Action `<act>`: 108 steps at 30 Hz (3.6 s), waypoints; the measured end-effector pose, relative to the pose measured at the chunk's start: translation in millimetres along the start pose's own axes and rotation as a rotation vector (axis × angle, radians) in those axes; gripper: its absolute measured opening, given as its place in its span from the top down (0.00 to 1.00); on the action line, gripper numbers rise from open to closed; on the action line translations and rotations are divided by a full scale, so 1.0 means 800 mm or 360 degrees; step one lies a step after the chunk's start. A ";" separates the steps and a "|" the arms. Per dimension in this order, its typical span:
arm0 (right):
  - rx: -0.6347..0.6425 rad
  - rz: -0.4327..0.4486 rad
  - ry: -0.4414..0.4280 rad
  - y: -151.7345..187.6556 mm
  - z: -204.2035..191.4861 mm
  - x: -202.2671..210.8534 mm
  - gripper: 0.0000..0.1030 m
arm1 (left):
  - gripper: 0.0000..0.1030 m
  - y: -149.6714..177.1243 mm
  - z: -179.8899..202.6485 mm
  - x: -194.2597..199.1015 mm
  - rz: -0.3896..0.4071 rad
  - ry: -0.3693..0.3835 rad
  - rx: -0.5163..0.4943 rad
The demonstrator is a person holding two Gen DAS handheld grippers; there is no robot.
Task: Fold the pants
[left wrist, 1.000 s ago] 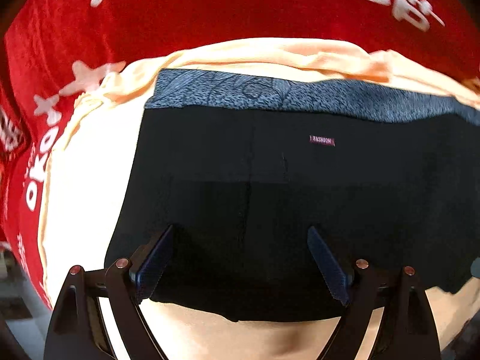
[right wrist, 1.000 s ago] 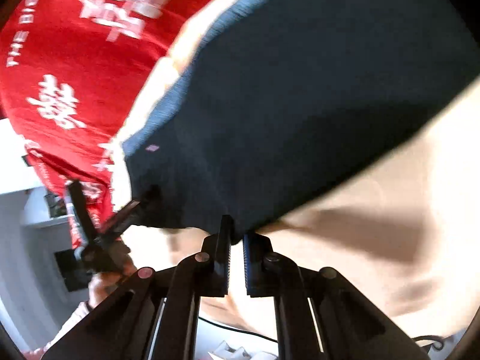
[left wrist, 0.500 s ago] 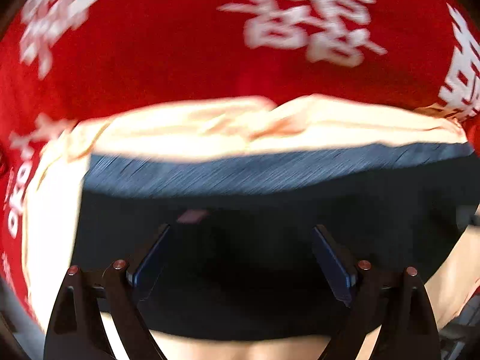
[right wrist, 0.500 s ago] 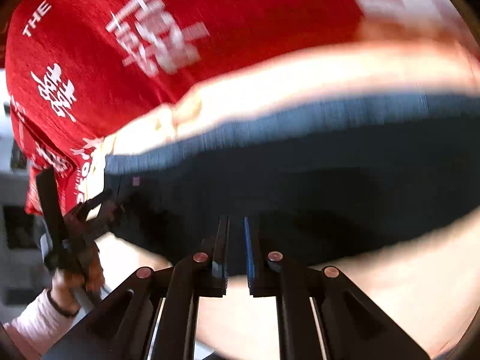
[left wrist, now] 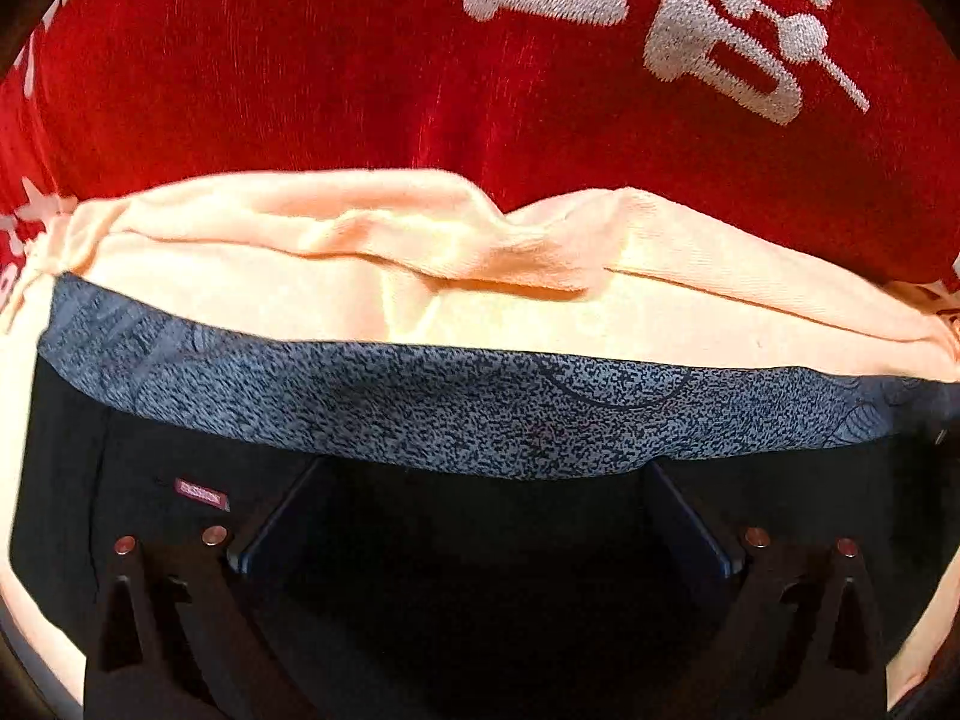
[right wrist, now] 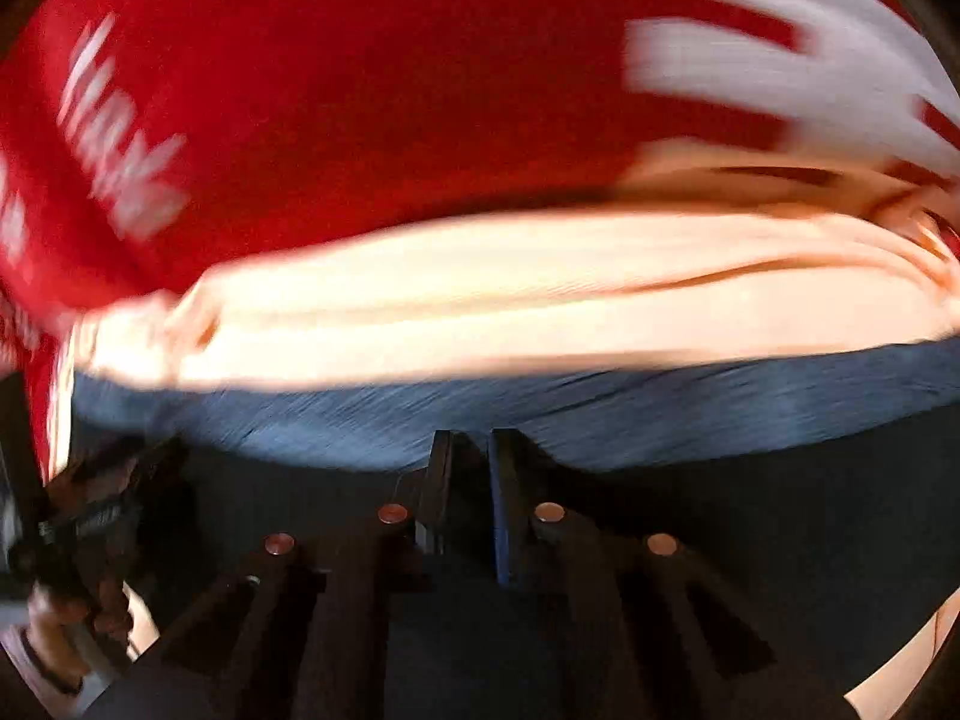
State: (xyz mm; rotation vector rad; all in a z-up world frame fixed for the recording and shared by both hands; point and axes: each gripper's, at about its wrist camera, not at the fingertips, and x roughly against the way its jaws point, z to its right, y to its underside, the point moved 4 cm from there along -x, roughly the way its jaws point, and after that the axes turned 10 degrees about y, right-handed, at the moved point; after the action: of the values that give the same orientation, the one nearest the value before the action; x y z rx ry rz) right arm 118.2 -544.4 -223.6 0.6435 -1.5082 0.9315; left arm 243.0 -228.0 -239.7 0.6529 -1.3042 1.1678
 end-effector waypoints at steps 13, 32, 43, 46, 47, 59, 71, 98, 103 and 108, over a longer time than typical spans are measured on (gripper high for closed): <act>-0.0153 -0.0029 -0.0050 0.080 0.070 0.080 0.54 | 0.00 0.042 0.053 0.067 -0.0053 -0.0033 -0.0075; -0.0645 0.0022 0.0084 0.168 0.203 0.094 0.54 | 0.00 0.126 0.115 0.038 -0.0093 -0.0143 -0.0225; -0.0999 0.0058 0.0198 0.130 0.357 0.073 0.89 | 0.00 0.117 0.161 0.022 -0.0069 -0.0232 -0.0256; -0.1056 0.0073 0.0146 0.143 0.359 0.086 0.84 | 0.00 0.117 0.168 0.022 -0.0075 -0.0256 -0.0256; -0.1057 0.0067 0.0105 0.144 0.351 0.090 0.82 | 0.00 0.120 0.159 0.023 -0.0080 -0.0263 -0.0256; -0.1021 -0.0096 -0.0336 0.217 0.280 0.093 0.62 | 0.00 0.102 0.259 0.035 -0.0163 -0.0165 -0.0347; -0.1026 -0.0154 -0.0378 0.232 0.274 0.067 0.60 | 0.00 0.102 0.355 0.027 -0.0209 0.0014 -0.0369; -0.1059 -0.0052 -0.0560 0.212 0.290 0.068 0.52 | 0.00 0.104 0.443 0.009 -0.0209 0.0024 -0.0402; -0.1104 -0.0041 -0.0582 0.210 0.298 0.064 0.52 | 0.00 0.093 0.464 0.005 -0.0191 0.0043 -0.0415; -0.1153 0.0005 -0.0611 0.207 0.307 0.065 0.52 | 0.00 0.082 0.473 -0.001 -0.0151 0.0021 -0.0432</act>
State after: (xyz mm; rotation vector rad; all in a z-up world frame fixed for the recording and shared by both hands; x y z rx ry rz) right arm -159.2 -658.1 -201.9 0.2885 -2.0294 0.2118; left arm 37.4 -546.2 -175.0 0.5011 -1.3750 0.8966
